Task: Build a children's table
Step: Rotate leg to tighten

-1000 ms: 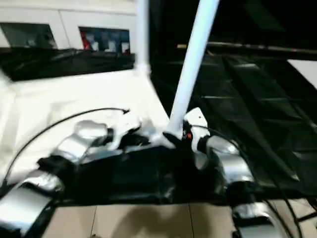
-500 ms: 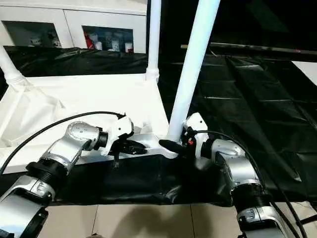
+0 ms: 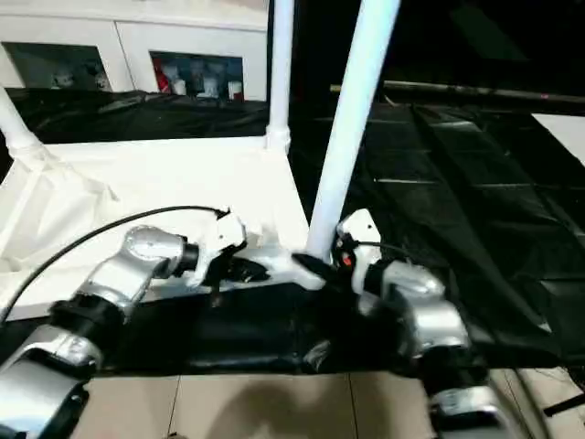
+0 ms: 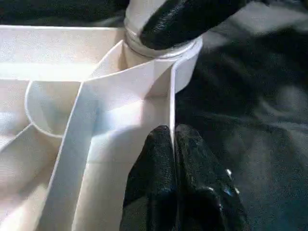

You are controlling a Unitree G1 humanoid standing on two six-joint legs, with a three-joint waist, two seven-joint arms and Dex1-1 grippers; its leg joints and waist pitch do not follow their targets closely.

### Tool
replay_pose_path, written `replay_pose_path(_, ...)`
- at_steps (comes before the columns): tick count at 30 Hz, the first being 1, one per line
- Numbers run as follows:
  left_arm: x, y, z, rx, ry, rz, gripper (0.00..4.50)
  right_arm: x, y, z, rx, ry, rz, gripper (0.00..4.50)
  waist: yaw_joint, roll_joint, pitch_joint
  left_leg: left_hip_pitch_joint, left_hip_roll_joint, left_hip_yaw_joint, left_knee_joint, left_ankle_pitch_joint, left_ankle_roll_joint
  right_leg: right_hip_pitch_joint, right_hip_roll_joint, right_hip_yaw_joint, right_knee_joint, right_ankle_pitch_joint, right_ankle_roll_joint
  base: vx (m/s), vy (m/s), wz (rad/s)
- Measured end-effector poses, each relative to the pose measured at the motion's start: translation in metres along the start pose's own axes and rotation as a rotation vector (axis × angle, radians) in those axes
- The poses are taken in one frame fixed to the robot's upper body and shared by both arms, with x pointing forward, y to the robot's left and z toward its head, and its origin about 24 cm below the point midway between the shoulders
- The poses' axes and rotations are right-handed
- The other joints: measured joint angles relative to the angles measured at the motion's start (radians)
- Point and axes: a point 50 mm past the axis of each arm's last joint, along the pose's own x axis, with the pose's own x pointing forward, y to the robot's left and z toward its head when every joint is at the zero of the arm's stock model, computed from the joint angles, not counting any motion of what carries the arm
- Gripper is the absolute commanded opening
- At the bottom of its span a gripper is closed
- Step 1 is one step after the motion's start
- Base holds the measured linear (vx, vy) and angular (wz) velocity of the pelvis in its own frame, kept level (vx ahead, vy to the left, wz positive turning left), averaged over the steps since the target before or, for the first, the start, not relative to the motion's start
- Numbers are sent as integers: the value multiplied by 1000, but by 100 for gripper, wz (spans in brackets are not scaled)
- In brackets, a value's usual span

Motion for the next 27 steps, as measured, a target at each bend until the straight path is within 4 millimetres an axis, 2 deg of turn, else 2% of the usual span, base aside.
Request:
replay_pose_path(4,25,3,15,-64,2,144,0,18,-5,2,99,-33,-303,247,-4,-1,0,-1,-1,0,1,0,0,0,0,1,-1,1,3,0,0,0)
replay_pose_path(10,39,-2,22,-54,-1,198,0,27,-7,7,137,-35,-442,247,-10,-1,-1,-2,-1,-2,0,0,0,0,0,0,-1,4,2,0,0,0)
replay_pose_path(11,39,-1,22,-50,0,199,0,27,-7,7,136,-35,-442,247,-11,-1,-1,-2,-1,-2,-1,0,0,0,0,0,-1,4,3,0,0,0)
replay_pose_path(13,39,-1,23,-25,4,197,0,27,-6,7,120,-36,-436,303,-13,-1,-1,-2,-1,-2,-1,0,0,0,0,0,-1,4,3,0,0,0)
replay_pose_path(17,35,1,21,-6,8,190,0,28,-4,8,101,-45,-381,325,-20,-1,0,-3,-1,-2,-1,0,0,-1,0,0,-2,4,3,0,0,0)
replay_pose_path(20,32,1,19,-1,-1,167,0,25,-6,9,96,-43,-325,364,-23,-2,0,-5,0,-2,-1,0,0,-2,0,-1,-2,4,3,0,0,0)
replay_pose_path(27,7,3,7,8,-25,24,0,2,-10,10,-4,18,-34,365,-20,0,1,-9,0,-2,-3,0,0,-4,1,-1,-2,1,3,0,0,0)
